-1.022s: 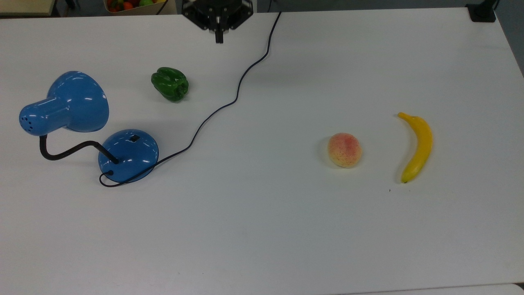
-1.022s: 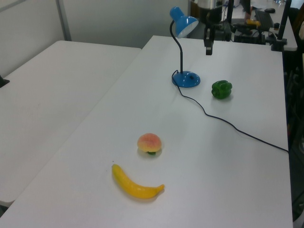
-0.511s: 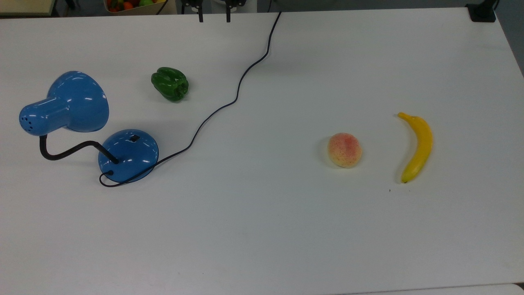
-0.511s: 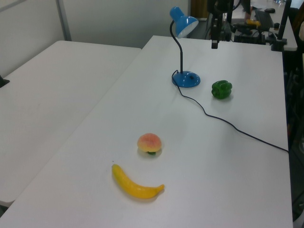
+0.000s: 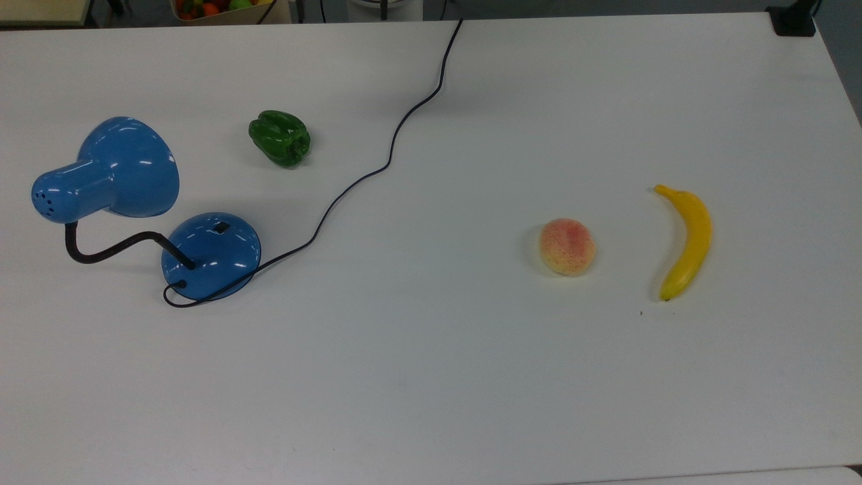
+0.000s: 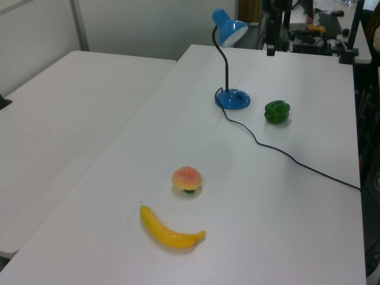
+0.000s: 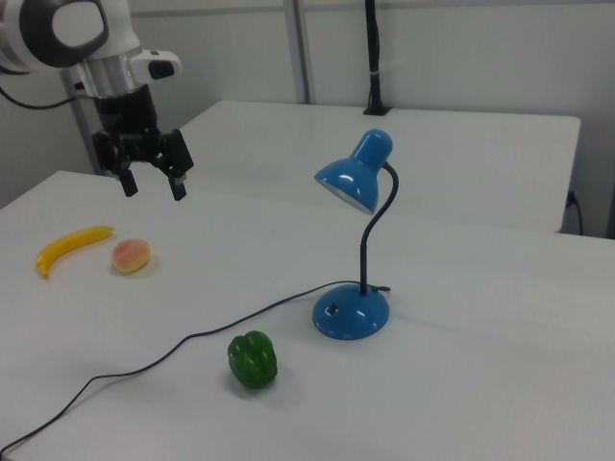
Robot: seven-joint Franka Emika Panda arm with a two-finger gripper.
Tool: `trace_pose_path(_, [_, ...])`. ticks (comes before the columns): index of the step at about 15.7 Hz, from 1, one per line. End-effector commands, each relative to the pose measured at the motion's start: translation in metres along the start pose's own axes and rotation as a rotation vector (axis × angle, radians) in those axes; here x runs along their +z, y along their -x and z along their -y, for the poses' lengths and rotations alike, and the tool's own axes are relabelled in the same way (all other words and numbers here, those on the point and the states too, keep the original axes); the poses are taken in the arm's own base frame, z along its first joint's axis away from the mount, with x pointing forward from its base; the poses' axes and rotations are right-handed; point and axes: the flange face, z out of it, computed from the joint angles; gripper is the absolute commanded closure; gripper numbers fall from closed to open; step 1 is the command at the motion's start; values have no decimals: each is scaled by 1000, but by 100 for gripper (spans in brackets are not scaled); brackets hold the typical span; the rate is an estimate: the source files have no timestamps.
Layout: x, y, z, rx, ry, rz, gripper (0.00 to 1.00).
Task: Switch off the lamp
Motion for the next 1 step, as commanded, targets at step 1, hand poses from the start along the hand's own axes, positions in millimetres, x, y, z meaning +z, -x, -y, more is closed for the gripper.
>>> trace_pose_path(1, [-15,8,-10,5,-8,2,0])
